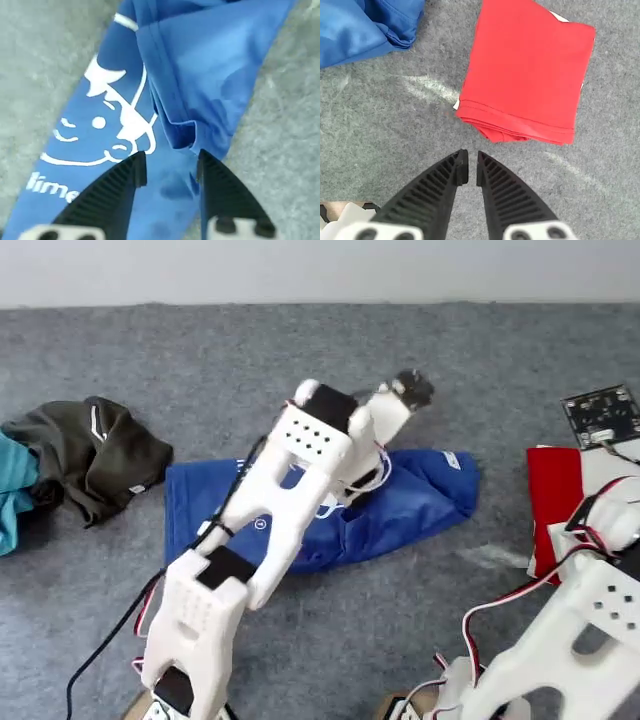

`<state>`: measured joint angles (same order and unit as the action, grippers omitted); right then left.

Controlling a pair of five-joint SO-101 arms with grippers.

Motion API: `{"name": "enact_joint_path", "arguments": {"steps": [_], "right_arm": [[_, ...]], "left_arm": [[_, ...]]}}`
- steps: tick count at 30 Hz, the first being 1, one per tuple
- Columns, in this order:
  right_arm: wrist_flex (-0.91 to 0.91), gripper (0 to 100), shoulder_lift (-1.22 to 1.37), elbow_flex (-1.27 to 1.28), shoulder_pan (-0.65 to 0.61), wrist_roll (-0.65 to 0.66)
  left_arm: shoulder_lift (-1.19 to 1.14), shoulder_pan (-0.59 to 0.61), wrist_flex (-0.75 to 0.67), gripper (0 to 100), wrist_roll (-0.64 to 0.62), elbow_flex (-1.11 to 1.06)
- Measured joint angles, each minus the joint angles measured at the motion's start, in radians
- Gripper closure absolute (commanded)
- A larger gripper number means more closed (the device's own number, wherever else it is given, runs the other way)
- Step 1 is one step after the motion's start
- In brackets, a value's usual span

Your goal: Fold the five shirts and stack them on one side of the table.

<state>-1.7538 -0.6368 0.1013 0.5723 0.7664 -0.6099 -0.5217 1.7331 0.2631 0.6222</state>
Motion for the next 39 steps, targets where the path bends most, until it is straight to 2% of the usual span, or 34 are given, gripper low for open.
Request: {"name": "enact_joint_path", "arguments": {"steps": [9, 17, 24, 31, 39], "right_arm": [[0.0, 95.6, 0.0, 0.005, 0.0, 0.0], [0.0, 95.6, 0.0, 0.005, 0.0, 0.0], [0.0, 95.7, 0.0, 0.005, 0.0, 0.0], [0.0, 95.6, 0.0, 0.005, 0.0, 0.0], [0.0, 95.5, 0.0, 0.005, 0.0, 0.0]], "left_arm": [[-0.219, 0.097, -0.044, 83, -0.017, -0.005], [-0.207, 0.1, -0.003, 83, -0.015, 0.005], [-0.031, 0.118, -0.002, 83, -0.095, 0.002], [0.192, 0.293, -0.002, 83, -0.11, -0.196], [0.404, 0.62, -0.029, 78, -0.083, -0.47]]}}
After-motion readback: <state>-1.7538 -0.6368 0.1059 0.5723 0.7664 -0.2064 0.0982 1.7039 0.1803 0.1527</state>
